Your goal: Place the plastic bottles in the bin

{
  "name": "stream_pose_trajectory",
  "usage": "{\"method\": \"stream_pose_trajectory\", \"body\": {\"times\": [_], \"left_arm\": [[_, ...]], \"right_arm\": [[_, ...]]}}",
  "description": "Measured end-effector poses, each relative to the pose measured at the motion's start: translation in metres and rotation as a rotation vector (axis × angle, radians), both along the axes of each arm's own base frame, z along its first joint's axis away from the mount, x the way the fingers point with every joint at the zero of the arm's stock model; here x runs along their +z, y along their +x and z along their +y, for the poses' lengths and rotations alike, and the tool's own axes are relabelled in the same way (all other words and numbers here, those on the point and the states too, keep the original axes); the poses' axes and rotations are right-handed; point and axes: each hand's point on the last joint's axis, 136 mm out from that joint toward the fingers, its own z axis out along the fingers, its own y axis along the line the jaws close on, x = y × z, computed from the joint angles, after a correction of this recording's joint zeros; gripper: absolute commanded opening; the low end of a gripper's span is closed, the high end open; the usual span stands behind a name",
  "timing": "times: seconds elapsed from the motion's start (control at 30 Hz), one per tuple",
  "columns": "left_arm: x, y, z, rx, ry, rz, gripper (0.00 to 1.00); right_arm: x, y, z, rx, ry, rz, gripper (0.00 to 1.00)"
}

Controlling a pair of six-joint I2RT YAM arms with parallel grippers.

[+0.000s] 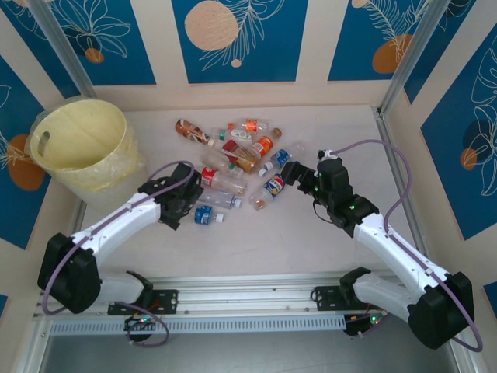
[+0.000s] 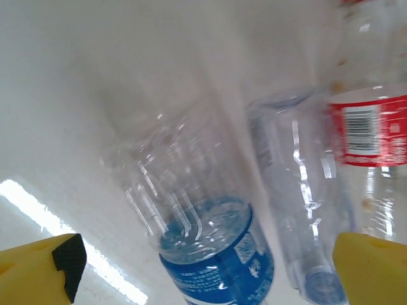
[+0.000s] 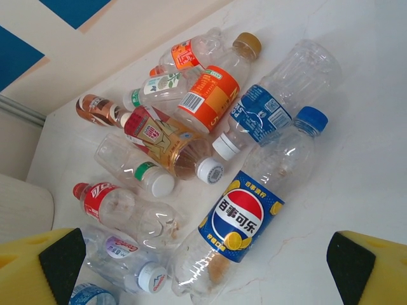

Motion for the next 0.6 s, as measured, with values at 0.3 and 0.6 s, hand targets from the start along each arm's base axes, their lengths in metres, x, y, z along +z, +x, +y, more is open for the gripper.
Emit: {"method": "stream_pose_trajectory", "body": {"times": [0.3, 0.6], "left_arm": [[-0.027, -0.011, -0.001, 0.136, -0.072, 0.053, 1.00], [-0.054, -0.005, -0.001, 0.156, -0.043, 0.072, 0.98]], "right_arm": [[-0.003, -0.003, -0.003, -0.007, -0.011, 0.013, 1.00], [-0.005, -0.003, -0.006, -0.016, -0.018, 0.021, 0.99]]}}
